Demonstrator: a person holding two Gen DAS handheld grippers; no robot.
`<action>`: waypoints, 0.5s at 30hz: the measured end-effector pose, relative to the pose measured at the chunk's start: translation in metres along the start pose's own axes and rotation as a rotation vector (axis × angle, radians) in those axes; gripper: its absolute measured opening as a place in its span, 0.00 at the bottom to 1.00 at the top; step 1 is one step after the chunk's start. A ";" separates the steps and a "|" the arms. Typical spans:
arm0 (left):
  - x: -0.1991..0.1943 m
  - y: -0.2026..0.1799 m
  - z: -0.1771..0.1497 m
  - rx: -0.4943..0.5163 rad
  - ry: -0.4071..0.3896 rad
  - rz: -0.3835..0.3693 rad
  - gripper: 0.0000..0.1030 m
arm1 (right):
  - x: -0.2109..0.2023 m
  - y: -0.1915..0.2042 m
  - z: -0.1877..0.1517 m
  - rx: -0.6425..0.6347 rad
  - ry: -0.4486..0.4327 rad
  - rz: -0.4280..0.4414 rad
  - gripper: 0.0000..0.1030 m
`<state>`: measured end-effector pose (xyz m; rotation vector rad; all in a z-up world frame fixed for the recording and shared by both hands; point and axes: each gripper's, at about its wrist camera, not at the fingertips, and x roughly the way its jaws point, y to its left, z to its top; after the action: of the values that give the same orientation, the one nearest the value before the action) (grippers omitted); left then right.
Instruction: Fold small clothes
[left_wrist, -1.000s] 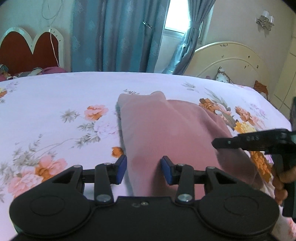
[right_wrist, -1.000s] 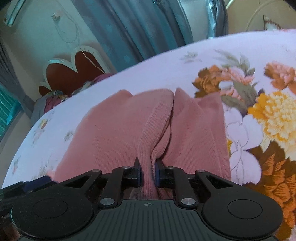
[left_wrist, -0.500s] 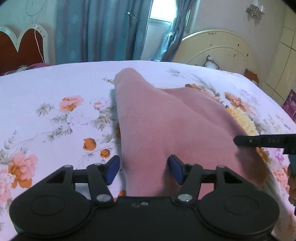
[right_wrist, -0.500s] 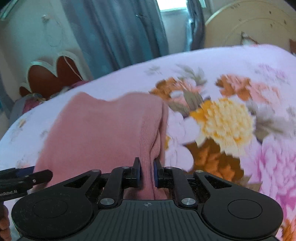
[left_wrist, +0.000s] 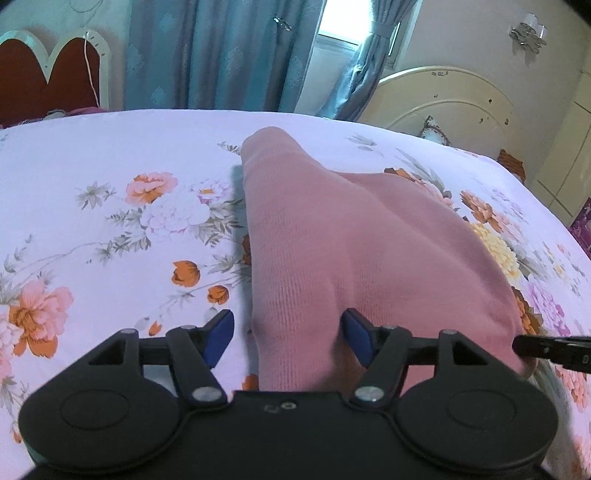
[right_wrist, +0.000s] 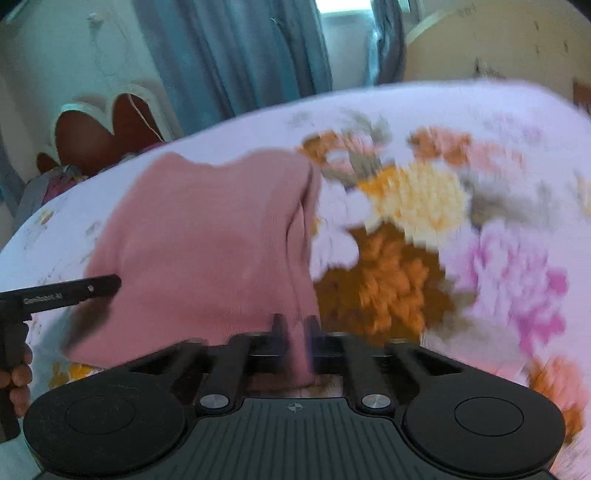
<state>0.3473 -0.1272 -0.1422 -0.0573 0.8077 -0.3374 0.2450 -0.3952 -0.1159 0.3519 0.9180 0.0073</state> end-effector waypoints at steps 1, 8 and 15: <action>0.000 0.000 0.000 0.001 0.001 0.001 0.64 | 0.001 -0.002 0.000 0.006 0.000 -0.008 0.09; -0.016 0.005 0.021 -0.032 -0.024 -0.019 0.65 | -0.017 -0.007 0.027 0.043 -0.064 0.045 0.13; 0.009 0.014 0.054 -0.124 -0.027 -0.016 0.64 | 0.026 0.002 0.079 0.082 -0.093 0.093 0.47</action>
<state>0.3956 -0.1212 -0.1130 -0.1836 0.8012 -0.3009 0.3226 -0.4126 -0.0917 0.4680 0.8111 0.0388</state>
